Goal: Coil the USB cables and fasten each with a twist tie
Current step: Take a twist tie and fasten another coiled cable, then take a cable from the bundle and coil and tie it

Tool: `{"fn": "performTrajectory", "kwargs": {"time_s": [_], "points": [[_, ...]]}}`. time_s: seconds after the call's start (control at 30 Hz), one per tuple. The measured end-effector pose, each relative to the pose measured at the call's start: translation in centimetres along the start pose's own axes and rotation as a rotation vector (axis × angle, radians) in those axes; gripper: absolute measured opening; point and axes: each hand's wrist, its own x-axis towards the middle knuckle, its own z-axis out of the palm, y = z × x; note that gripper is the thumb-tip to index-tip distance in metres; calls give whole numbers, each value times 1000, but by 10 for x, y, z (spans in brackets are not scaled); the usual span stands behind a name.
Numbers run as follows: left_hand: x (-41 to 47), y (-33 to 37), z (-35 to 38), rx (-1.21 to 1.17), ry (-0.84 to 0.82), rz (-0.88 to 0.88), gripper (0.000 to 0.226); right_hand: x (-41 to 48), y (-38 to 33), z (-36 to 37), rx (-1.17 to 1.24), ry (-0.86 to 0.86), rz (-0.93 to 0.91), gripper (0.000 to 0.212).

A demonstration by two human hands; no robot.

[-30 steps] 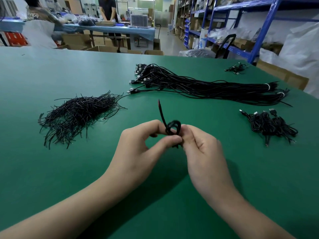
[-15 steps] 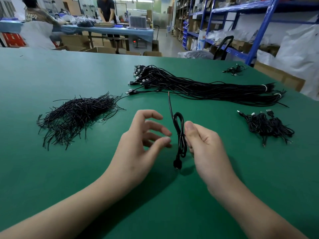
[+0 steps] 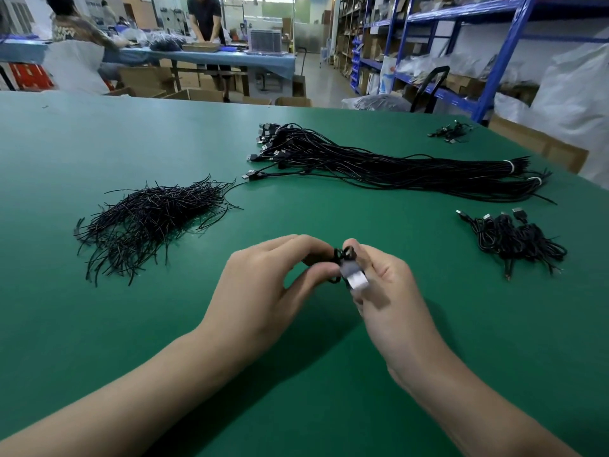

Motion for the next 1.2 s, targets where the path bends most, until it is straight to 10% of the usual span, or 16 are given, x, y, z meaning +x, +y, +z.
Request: {"fn": "performTrajectory", "kwargs": {"time_s": [0.73,1.2], "points": [[-2,18,5,-981,-299,-603,37,0,-8,-13,-725,262,-748,45],[12,1,6,-700,-97,-506,25,10,-11,-13,-216,-140,-40,42]]}}
